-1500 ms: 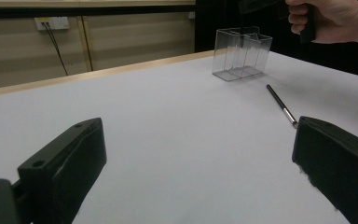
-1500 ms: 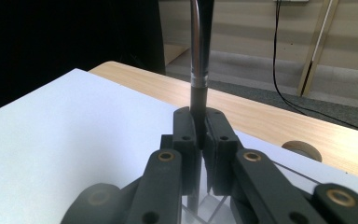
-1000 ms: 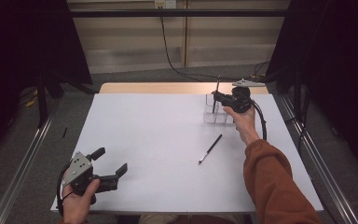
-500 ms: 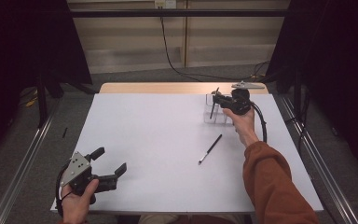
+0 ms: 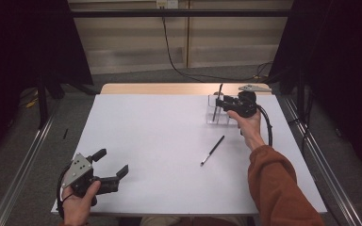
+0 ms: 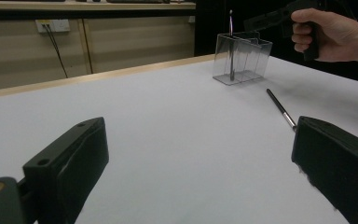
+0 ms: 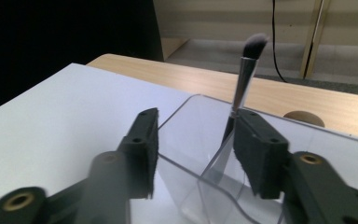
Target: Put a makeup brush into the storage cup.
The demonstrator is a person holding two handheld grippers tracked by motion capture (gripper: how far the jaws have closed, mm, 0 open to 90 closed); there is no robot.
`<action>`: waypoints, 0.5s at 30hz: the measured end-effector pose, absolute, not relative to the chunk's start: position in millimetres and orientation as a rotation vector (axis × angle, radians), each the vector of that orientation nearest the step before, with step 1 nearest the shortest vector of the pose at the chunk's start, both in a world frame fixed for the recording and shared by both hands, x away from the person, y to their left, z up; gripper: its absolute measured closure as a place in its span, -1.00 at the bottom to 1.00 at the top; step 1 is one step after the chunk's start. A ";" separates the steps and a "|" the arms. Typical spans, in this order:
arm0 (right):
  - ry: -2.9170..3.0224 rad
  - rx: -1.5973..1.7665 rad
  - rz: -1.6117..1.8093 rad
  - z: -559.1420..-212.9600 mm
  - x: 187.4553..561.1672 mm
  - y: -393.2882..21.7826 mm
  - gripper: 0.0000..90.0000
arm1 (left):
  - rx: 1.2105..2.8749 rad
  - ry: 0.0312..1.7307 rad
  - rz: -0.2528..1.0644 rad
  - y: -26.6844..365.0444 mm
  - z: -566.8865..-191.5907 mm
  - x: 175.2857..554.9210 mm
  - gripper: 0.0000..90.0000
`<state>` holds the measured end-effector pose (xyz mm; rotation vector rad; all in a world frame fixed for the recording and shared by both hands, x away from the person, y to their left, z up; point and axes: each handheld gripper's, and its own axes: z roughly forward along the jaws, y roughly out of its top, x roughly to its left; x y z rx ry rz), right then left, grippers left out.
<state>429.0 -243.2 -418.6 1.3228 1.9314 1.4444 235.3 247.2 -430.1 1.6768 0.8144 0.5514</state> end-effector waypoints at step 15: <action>1.932 1.290 1.495 -414.5 409.3 -249.6 -0.72 | 1.678 0.836 0.544 249.3 -431.5 237.3 -0.93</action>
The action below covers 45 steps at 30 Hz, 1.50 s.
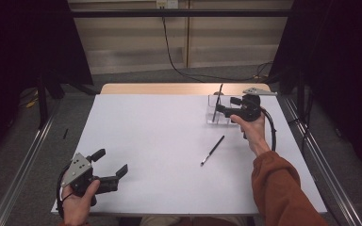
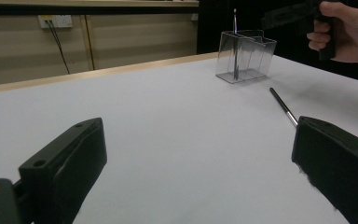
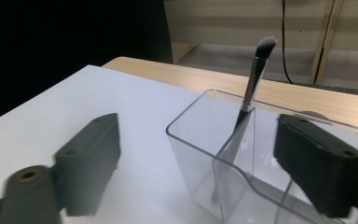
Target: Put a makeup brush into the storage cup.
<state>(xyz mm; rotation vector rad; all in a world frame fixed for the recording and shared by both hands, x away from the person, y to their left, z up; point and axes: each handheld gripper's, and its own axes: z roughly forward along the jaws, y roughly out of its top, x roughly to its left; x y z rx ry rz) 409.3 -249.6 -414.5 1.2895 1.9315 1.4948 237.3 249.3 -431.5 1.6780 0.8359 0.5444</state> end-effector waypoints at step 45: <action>1.832 1.240 1.500 -423.7 282.2 -280.1 -0.95 | 1.646 0.865 0.529 256.1 -432.2 236.5 -0.93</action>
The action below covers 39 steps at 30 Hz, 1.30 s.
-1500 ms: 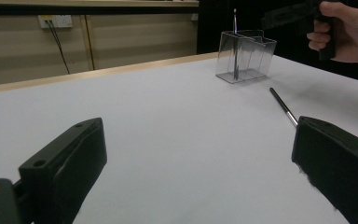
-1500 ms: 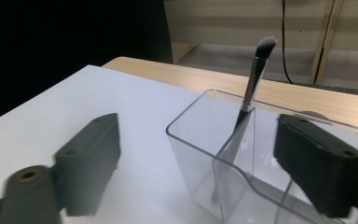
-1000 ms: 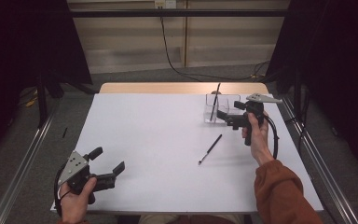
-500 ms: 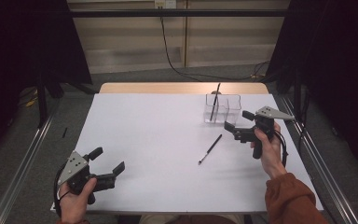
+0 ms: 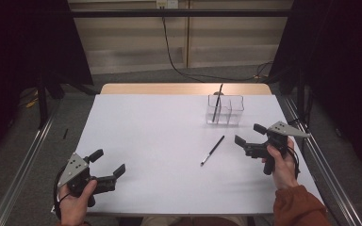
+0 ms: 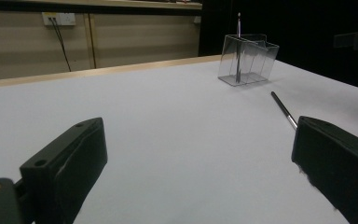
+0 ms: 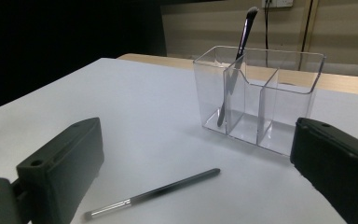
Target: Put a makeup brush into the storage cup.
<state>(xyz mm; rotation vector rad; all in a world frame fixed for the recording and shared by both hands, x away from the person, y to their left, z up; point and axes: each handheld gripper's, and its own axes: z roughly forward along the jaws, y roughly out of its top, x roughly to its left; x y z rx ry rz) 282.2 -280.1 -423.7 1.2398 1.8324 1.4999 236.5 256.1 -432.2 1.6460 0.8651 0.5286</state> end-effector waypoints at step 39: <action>1.816 1.163 1.520 -436.2 221.5 -291.0 -0.96 | 1.639 0.871 0.525 263.8 -431.7 229.5 -0.93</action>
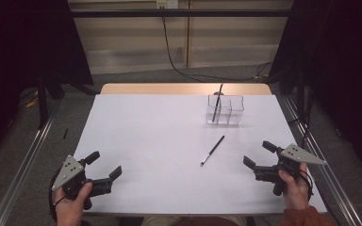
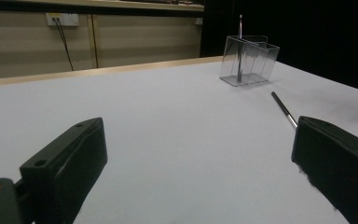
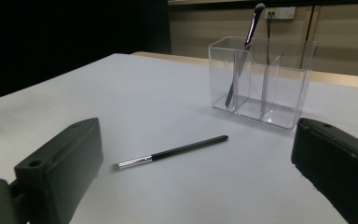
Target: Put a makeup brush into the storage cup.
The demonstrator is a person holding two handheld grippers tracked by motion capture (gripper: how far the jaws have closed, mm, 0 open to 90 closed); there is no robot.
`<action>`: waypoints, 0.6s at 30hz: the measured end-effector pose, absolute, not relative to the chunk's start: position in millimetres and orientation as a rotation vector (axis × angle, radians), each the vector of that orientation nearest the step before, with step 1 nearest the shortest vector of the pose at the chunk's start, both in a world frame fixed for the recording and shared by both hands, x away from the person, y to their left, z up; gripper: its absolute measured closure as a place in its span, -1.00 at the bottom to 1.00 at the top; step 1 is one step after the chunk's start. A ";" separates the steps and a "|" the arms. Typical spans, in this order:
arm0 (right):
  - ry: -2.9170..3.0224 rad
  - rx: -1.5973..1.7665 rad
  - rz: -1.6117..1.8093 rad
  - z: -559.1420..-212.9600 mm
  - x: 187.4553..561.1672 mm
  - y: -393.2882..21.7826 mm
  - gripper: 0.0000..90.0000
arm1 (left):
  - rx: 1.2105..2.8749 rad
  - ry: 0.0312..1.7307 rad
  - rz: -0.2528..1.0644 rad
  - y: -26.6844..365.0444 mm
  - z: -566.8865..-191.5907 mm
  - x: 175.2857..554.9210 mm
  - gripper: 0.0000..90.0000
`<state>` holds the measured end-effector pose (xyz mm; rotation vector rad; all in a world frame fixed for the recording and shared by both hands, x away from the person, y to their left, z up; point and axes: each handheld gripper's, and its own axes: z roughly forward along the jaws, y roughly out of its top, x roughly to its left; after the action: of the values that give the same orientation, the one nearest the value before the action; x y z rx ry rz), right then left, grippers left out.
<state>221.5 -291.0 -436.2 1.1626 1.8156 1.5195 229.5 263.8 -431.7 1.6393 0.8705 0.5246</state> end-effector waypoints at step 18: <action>1.935 1.055 1.523 -430.3 240.6 -274.6 -0.93 | 1.653 0.864 0.543 260.5 -431.2 231.1 -0.93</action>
<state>240.6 -274.6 -430.3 1.0550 1.9350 1.5225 231.1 260.5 -431.2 1.6532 0.8643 0.5426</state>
